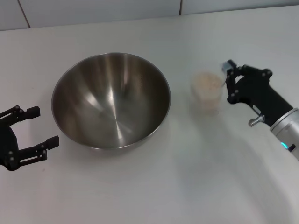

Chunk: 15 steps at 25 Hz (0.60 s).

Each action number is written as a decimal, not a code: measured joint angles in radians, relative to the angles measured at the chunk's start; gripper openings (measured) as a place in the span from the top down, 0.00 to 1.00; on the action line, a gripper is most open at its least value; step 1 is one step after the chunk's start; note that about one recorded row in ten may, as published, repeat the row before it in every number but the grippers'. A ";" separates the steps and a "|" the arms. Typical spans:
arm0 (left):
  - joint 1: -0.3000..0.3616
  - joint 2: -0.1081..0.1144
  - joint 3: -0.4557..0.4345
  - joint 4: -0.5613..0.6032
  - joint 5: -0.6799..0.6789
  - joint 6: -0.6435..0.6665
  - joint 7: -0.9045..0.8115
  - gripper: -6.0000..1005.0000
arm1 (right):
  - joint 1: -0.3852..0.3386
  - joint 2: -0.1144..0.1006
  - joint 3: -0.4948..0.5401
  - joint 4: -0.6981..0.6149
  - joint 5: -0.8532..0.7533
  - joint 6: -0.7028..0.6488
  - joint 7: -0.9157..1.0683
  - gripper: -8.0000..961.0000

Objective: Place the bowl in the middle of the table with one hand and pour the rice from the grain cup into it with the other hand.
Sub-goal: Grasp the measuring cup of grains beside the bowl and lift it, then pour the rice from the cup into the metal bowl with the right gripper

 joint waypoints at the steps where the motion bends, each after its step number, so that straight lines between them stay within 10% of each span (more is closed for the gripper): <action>1: -0.002 0.000 0.000 0.000 0.000 0.001 0.000 0.16 | -0.002 0.000 0.010 0.000 0.000 -0.025 -0.002 0.96; 8: -0.013 -0.001 0.000 -0.006 0.000 0.002 -0.001 0.16 | 0.031 0.000 0.073 0.085 -0.003 -0.279 -0.254 0.97; 15: -0.017 -0.001 0.000 -0.002 0.002 0.014 -0.001 0.16 | 0.125 0.002 0.070 0.244 -0.063 -0.227 -0.934 0.97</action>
